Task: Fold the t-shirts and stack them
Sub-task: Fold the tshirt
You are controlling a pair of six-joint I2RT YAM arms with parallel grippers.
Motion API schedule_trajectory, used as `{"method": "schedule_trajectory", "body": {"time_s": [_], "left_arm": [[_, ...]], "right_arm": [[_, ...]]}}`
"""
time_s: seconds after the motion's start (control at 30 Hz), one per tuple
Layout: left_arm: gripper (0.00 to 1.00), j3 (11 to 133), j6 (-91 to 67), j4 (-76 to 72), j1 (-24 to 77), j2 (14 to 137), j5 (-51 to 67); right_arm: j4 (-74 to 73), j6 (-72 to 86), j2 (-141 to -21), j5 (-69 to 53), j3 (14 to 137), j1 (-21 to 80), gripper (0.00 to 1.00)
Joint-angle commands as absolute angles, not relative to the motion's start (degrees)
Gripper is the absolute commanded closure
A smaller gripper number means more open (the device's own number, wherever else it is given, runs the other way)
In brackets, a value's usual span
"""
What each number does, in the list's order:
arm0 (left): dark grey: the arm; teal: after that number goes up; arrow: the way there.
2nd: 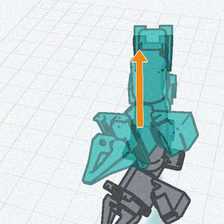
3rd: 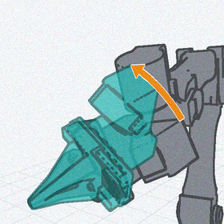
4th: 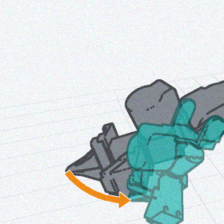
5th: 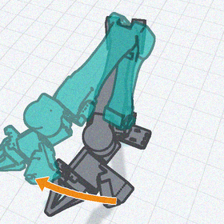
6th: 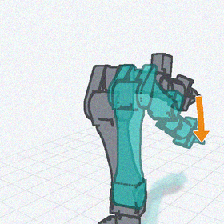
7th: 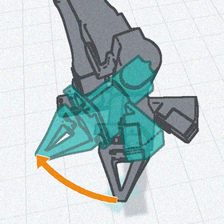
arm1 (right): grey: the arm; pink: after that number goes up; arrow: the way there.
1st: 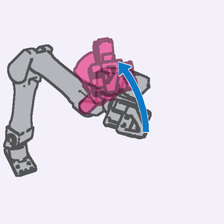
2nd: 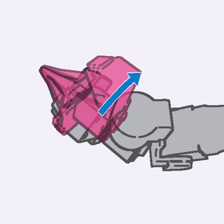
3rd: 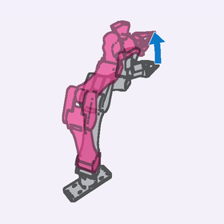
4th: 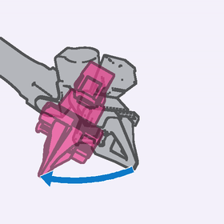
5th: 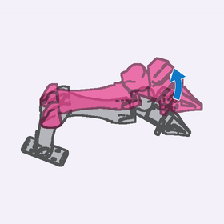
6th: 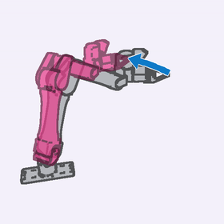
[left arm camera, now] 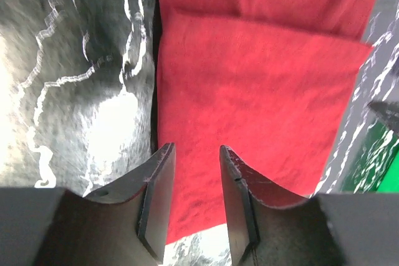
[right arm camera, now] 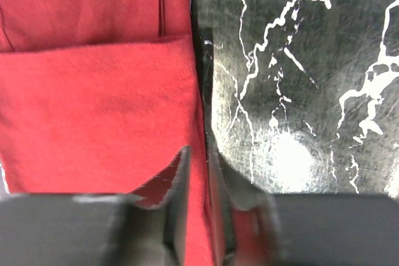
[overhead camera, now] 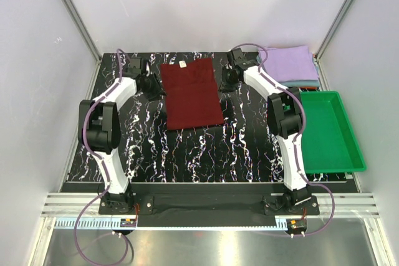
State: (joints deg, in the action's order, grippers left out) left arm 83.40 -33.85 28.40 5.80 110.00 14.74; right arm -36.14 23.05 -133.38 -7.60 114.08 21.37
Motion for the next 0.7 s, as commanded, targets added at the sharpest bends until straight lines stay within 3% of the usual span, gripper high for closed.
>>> {"method": "schedule_trajectory", "body": {"time_s": [0.0, 0.37, 0.67], "left_arm": [[0.6, 80.52, -31.65, 27.69, 6.15, 107.95, 16.62], [0.54, 59.53, -30.41, 20.67, 10.28, 94.66, 19.24], [0.54, 54.41, -31.11, 17.49, 10.72, 93.78, 18.81]], "right_arm": [[-35.25, 22.68, -128.24, -10.11, 111.63, 21.62, 0.7], [-29.63, 19.6, -113.75, -21.88, 86.42, 21.45, 0.51], [-23.64, 18.99, -112.23, -24.87, 76.03, 21.53, 0.5]]}}
